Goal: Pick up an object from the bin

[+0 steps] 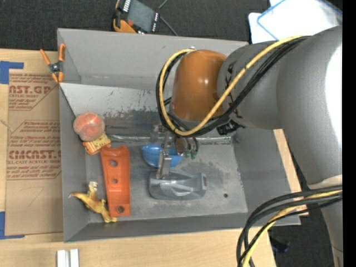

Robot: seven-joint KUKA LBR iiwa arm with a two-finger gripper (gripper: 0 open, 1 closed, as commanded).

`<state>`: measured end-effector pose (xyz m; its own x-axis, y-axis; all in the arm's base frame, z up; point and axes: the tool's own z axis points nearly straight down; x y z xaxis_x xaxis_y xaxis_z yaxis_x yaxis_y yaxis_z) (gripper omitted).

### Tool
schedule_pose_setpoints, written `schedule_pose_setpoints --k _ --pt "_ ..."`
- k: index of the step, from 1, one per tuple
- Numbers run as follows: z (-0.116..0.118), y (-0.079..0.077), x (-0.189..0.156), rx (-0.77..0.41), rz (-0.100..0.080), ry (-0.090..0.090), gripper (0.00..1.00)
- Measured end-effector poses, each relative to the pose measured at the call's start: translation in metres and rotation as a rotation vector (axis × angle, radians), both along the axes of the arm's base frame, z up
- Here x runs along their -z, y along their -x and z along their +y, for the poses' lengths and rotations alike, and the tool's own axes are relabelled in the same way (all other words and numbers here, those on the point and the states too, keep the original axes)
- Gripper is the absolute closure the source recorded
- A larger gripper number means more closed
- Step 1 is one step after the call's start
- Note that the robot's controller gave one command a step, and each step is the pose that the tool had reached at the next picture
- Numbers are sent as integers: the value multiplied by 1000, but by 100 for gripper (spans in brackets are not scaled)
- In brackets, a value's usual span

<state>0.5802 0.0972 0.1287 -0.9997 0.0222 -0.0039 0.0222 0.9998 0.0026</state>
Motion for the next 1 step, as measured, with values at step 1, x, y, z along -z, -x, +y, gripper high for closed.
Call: schedule_pose_setpoints --k 1 --pt "4 1 17 3 -10 -3 0"
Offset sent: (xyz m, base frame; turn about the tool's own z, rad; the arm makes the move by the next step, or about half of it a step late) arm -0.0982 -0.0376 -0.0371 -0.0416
